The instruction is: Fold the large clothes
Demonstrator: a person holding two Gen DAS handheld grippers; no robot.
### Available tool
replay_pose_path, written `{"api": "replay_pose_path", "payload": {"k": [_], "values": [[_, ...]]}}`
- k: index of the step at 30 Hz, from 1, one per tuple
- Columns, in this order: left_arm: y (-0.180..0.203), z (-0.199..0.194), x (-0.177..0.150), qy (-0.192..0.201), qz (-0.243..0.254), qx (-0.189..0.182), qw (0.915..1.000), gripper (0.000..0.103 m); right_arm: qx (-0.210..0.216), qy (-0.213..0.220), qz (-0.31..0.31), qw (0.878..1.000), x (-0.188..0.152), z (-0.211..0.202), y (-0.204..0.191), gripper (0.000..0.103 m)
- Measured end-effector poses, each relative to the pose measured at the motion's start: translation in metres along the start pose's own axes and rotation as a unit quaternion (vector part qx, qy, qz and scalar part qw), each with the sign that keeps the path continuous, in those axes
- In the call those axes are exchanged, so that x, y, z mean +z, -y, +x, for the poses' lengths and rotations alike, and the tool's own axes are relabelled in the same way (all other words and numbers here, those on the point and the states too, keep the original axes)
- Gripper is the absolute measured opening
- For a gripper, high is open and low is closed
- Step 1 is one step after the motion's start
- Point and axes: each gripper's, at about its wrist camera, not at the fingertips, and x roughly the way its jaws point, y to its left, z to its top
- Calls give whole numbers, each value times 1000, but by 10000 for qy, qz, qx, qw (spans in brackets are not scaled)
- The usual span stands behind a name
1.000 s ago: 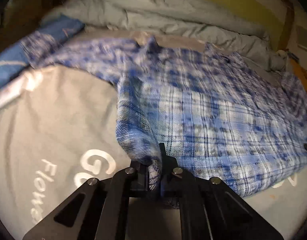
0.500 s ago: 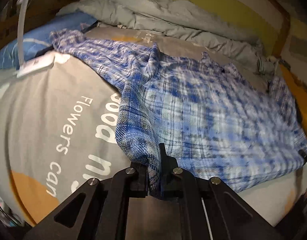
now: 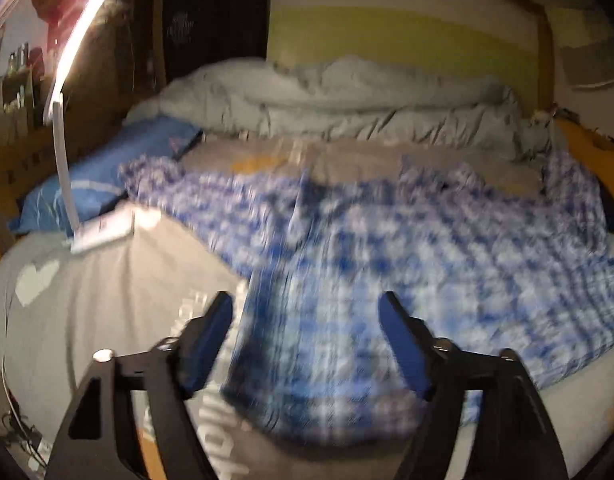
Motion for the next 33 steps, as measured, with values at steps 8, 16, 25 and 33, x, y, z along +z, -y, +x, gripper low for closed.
{"api": "replay_pose_path", "payload": {"k": [8, 16, 25, 33], "values": [[44, -22, 26, 474, 290, -288, 9980, 89, 22, 902, -521, 9946, 11, -31, -46, 102], [67, -42, 36, 828, 334, -443, 9950, 90, 346, 1071, -465, 9926, 17, -51, -68, 102], [87, -61, 38, 1020, 317, -529, 9929, 93, 383, 943, -614, 9929, 18, -54, -77, 102], [100, -43, 48, 887, 27, -1034, 9907, 93, 218, 833, -511, 9950, 21, -51, -73, 103]]}}
